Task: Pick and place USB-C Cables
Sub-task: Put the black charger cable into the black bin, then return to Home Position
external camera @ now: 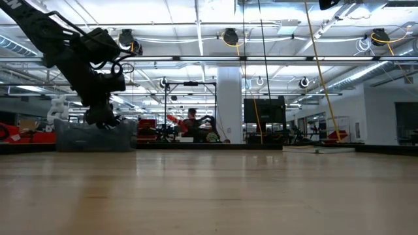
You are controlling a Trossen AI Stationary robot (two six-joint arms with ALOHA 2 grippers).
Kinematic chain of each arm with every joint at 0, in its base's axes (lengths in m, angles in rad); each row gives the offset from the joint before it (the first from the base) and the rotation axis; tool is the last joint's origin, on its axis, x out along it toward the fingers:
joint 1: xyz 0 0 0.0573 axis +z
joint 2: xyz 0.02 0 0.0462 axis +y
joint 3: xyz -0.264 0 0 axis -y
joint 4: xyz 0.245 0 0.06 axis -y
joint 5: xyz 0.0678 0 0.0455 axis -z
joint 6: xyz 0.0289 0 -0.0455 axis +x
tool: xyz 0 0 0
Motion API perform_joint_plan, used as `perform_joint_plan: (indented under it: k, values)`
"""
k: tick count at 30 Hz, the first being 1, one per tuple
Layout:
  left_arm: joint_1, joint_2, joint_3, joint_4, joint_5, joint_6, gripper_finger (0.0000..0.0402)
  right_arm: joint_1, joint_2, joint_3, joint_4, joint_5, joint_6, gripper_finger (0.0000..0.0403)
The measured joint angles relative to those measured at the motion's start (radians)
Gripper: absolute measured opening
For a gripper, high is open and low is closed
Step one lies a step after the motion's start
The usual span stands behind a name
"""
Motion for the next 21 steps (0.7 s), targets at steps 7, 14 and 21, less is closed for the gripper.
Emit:
perform_joint_plan:
  k: [7,14,21]
  values:
    - [-0.026,0.000,0.086,-0.102,0.001,-0.112,0.0257,0.000,0.000,0.000,-0.007,0.000,0.000,0.0004]
    - [-0.049,0.000,0.252,-0.421,0.069,-0.271,0.0256,0.000,0.001,0.000,-0.013,0.000,0.008,0.0004]
    - [-0.080,0.000,0.361,-0.516,0.093,-0.464,0.0230,0.000,0.001,0.000,-0.014,0.000,0.031,0.0004]
